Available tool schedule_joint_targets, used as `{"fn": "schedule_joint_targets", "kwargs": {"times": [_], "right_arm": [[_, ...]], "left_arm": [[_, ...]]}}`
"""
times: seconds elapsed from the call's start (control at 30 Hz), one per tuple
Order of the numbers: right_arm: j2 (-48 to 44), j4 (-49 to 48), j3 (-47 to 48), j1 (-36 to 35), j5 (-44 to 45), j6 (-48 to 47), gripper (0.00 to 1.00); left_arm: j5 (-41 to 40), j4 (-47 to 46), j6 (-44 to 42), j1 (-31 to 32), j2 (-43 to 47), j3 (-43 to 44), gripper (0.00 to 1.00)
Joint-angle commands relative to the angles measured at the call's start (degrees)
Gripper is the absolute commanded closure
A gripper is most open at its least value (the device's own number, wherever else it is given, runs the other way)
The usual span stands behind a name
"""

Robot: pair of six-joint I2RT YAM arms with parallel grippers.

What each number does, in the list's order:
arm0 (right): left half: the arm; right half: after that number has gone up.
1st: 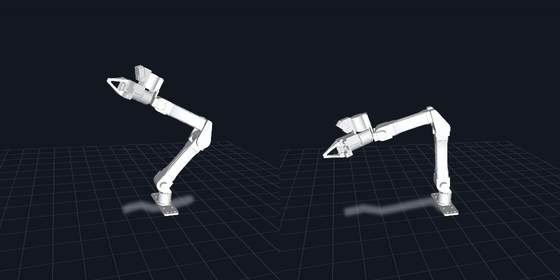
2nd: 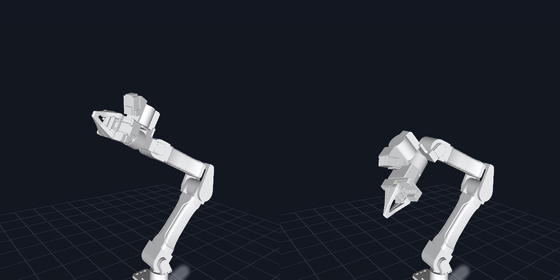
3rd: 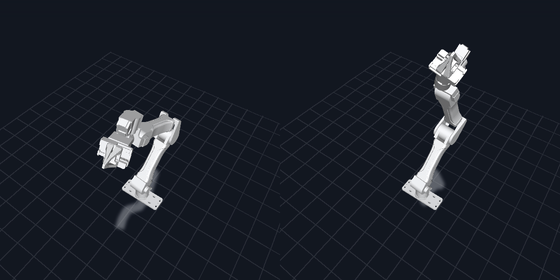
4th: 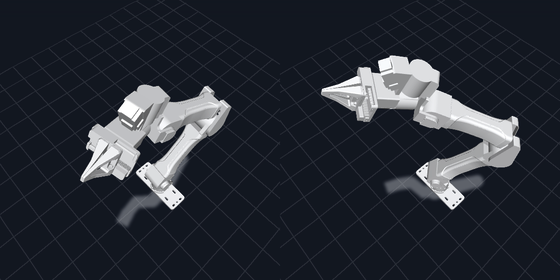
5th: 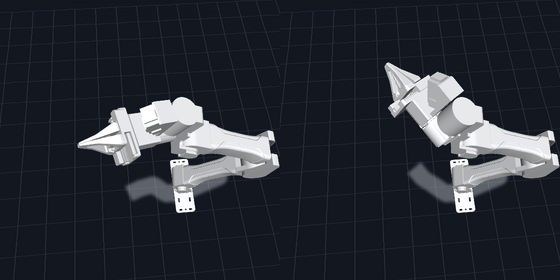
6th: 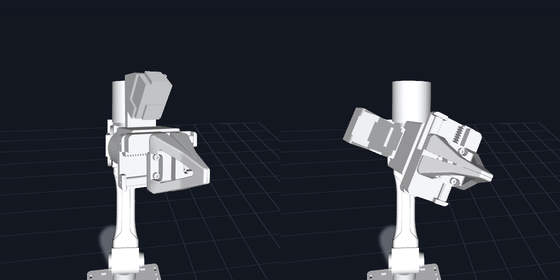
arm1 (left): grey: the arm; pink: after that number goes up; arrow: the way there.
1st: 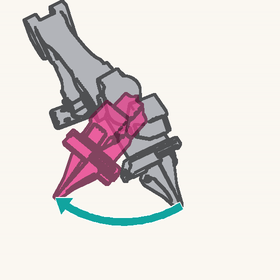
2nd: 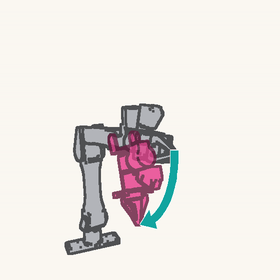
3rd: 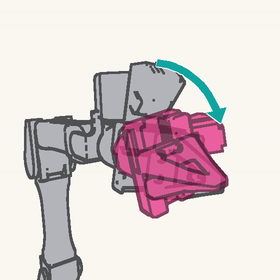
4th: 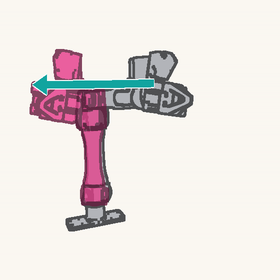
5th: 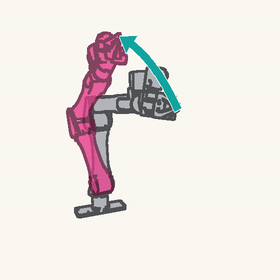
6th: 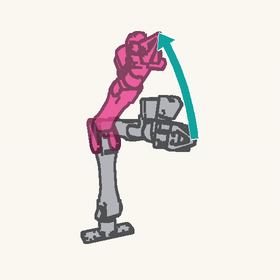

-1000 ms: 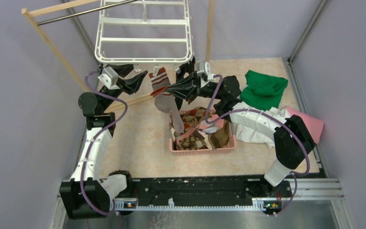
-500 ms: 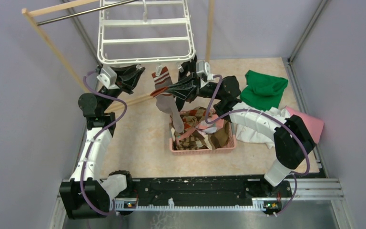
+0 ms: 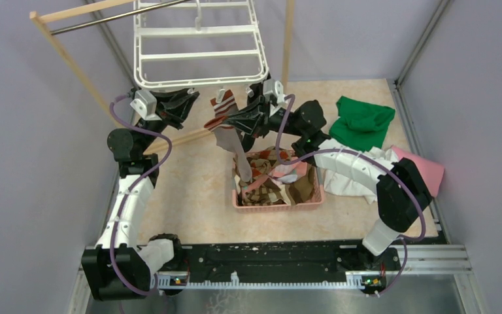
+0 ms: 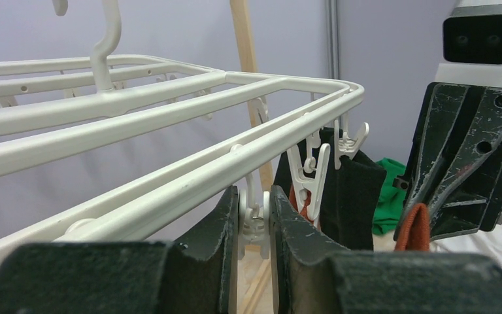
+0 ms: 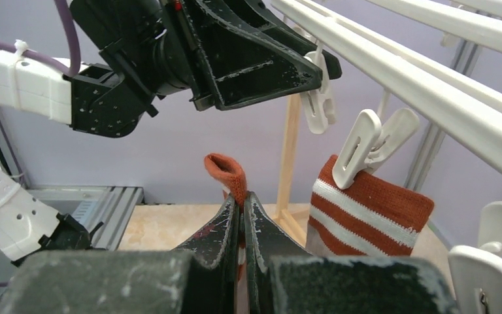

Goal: Clip the socks to the hanger
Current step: Open the clamp at the hanger.

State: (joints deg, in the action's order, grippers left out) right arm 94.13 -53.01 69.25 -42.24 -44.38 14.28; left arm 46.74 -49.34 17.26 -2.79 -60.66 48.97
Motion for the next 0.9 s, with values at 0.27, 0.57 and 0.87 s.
{"fn": "schedule_joint_targets", "kwargs": {"times": [0.27,0.57,0.87], "right_arm": [[-0.71,11.55,7.61,-4.11,13.71,1.16,1.0],[1.05,16.56,10.88,-6.06,20.93,7.76,1.0],[3.36,21.34,14.01,-6.88,24.94,12.35,1.0]], "left_arm": [[-2.78,-1.98,9.88,0.33,0.69,3.41,0.9],[-2.72,-2.35,14.3,0.33,1.43,3.26,0.91],[-2.21,-2.96,15.44,0.33,2.15,2.98,0.91]]}}
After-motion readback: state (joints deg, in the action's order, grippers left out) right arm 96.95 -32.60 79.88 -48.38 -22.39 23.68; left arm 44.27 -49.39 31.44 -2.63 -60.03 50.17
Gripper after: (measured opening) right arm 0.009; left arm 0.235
